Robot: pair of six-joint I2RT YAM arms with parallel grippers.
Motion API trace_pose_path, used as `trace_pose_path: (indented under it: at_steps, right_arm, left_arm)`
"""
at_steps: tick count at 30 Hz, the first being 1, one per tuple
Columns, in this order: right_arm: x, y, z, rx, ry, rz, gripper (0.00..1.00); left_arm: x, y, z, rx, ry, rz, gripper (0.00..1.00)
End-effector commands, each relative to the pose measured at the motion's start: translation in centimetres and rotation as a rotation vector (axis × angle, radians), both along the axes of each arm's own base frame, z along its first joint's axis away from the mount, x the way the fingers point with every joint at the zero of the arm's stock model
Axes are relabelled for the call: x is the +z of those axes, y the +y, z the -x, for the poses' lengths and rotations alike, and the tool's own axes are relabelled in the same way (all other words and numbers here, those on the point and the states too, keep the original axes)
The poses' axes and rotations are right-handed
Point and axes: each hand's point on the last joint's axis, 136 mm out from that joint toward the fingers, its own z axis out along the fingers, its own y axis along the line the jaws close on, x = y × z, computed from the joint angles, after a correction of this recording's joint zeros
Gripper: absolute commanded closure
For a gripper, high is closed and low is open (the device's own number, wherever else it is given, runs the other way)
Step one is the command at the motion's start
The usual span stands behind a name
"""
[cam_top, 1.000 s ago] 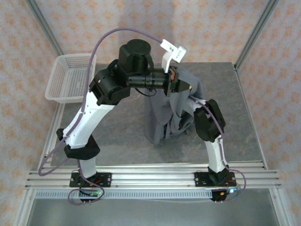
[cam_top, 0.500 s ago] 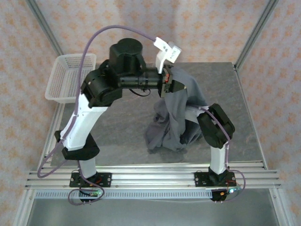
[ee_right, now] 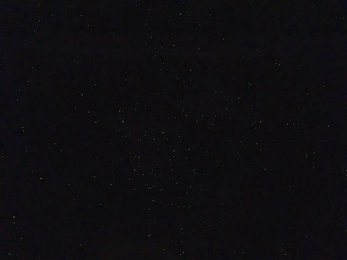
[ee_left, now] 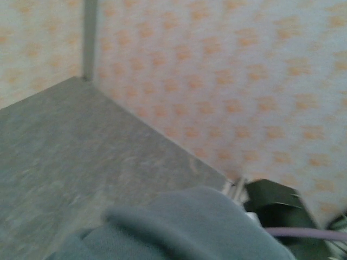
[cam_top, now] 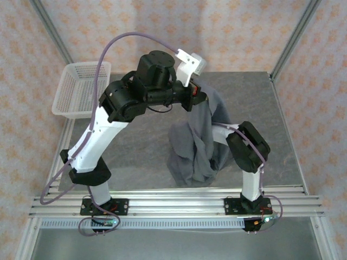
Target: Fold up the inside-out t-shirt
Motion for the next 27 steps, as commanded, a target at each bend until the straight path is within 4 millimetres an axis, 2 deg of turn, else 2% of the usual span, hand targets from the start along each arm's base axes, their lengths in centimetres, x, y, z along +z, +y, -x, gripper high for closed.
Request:
trace_pose_path:
  at_steps: [1, 6, 8, 10, 13, 16, 22, 24, 26, 27]
  right_arm:
    - [0.0, 3.1, -2.3, -0.026, -0.129, -0.151, 1.0]
    - [6.2, 4.2, -3.4, -0.079, -0.31, -0.331, 1.0]
    - [9.1, 4.7, -3.6, -0.094, -0.388, -0.43, 1.0]
    - [11.9, 4.8, -3.7, -0.1, -0.468, -0.511, 1.0]
    - [16.1, 4.3, -4.3, -0.124, -0.607, -0.604, 1.0]
    - [19.2, 3.9, -4.9, -0.161, -0.703, -0.672, 1.0]
    - [23.6, 3.8, -6.1, -0.225, -0.822, -0.809, 1.0]
    - [25.1, 3.6, -6.6, -0.268, -0.862, -0.86, 1.0]
    - [27.5, 3.2, -7.4, -0.341, -0.911, -0.935, 1.0]
    - [28.9, 2.8, -7.7, -0.375, -0.94, -0.977, 1.0]
  left_arm:
    - [-1.4, 6.7, -5.4, 0.34, 0.073, -0.029, 1.0]
    - [-9.4, 14.2, -11.1, 0.634, 0.167, -0.231, 1.0]
    - [-13.9, 16.2, -12.6, 0.686, 0.244, -0.292, 1.0]
    - [-18.5, 17.8, -13.3, 0.718, 0.341, -0.35, 1.0]
    - [-24.7, 19.5, -13.2, 0.742, 0.468, -0.4, 1.0]
    - [-29.4, 19.8, -12.2, 0.737, 0.548, -0.433, 1.0]
    - [-36.2, 19.9, -9.6, 0.73, 0.688, -0.453, 1.0]
    - [-38.0, 20.1, -8.8, 0.729, 0.718, -0.47, 0.88]
    - [-39.1, 20.3, -8.0, 0.724, 0.74, -0.481, 0.6]
    - [-39.0, 20.3, -7.8, 0.721, 0.742, -0.479, 0.5]
